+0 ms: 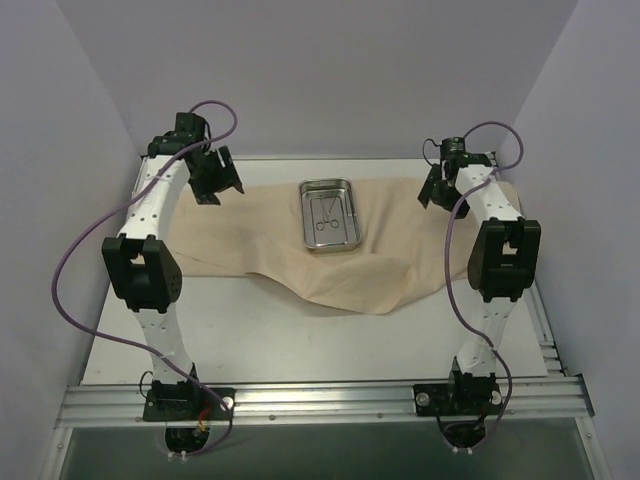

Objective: Open and lay out the surgical kit
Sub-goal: Open the surgical kit at the center of the board.

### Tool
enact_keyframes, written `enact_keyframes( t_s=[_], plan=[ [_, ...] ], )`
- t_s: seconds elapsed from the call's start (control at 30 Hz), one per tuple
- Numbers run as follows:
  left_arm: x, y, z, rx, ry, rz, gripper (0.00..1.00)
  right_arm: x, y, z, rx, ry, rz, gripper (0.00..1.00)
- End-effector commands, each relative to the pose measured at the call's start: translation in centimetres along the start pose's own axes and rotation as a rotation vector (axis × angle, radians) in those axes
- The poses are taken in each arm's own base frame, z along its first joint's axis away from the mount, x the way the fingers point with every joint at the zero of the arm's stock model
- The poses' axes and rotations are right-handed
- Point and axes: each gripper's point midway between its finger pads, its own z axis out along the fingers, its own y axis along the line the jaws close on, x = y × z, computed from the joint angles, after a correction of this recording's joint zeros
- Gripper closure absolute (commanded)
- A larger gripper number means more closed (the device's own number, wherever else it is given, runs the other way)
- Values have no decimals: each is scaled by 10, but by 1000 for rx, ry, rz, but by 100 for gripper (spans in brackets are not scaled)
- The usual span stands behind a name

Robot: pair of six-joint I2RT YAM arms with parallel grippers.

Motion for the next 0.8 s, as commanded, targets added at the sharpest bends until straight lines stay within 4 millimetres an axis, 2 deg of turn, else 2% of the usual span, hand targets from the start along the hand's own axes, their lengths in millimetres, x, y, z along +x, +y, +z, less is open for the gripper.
enact_keyframes(
  t_s=[0.0, 0.07, 0.1, 0.13, 0.27, 0.43, 0.53, 0.73, 0.77],
  plan=[
    [19, -16, -6, 27, -16, 90, 24, 19, -10, 10, 63, 51, -5, 28],
    [29, -23, -9, 40, -10, 122, 24, 26, -13, 17, 87, 79, -13, 32],
    [34, -24, -11, 42, -6, 129, 24, 31, -5, 17, 94, 81, -39, 32],
    [36, -24, -11, 45, -4, 132, 24, 32, -6, 19, 111, 83, -44, 33],
    [42, -23, -12, 50, 9, 138, 24, 37, 0, 31, 114, 98, -66, 37],
    [47, -20, -10, 51, 25, 143, 25, 43, 14, 36, 103, 99, -89, 39],
    [50, -20, -5, 53, 42, 141, 25, 51, 13, 44, 114, 119, -89, 41],
    [52, -21, -3, 61, 53, 146, 25, 69, 7, 55, 131, 144, -68, 52],
    [52, -21, -3, 59, 54, 148, 25, 71, 7, 56, 132, 150, -66, 59]
  ],
)
